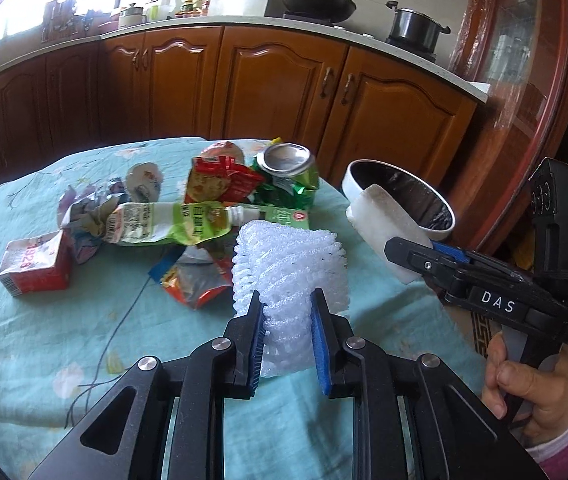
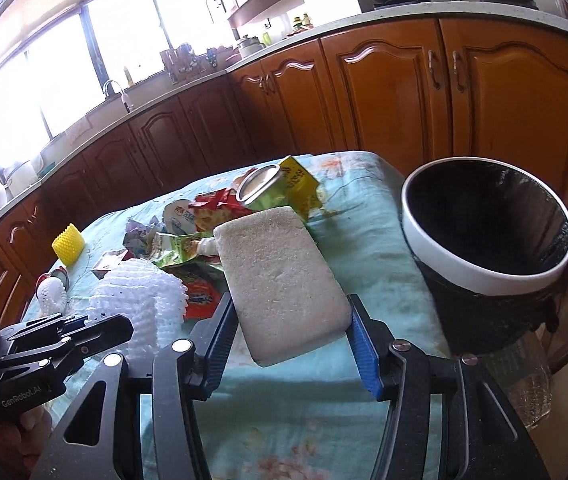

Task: Collect trash
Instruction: 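Carry both items over the bin and open both tools to drop them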

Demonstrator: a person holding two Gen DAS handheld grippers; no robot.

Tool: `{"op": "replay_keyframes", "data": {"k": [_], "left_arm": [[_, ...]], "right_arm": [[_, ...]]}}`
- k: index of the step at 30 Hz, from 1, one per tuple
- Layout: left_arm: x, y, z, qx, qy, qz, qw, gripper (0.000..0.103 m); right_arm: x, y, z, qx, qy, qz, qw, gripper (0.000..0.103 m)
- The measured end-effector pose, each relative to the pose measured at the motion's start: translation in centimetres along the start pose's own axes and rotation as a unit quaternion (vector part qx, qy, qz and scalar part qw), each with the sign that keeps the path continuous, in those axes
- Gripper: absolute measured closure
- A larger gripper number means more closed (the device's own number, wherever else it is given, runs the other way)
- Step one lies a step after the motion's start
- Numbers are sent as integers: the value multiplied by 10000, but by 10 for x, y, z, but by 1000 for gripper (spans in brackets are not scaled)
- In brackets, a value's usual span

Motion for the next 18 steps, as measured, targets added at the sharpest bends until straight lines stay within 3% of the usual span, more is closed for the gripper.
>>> {"op": "replay_keyframes", "data": {"k": [11, 18], "left_arm": [[44, 32, 60, 518, -449, -99, 9976, 83], [83, 55, 91, 771, -497, -153, 9957, 83]], "right_arm": [[-42, 10, 74, 428, -557, 280, 9971, 48], [-58, 20, 111, 583, -887, 353, 9937, 48]]}}
Point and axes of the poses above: each gripper's, at about its wrist camera, not at the fingertips, and x roughly the way its jaws point, z to its right, y to its top, the point moved 8 cm from there along x, roughly the way its jaws point, and after that the axes turned 6 degrees about y, right-handed, at the moved point
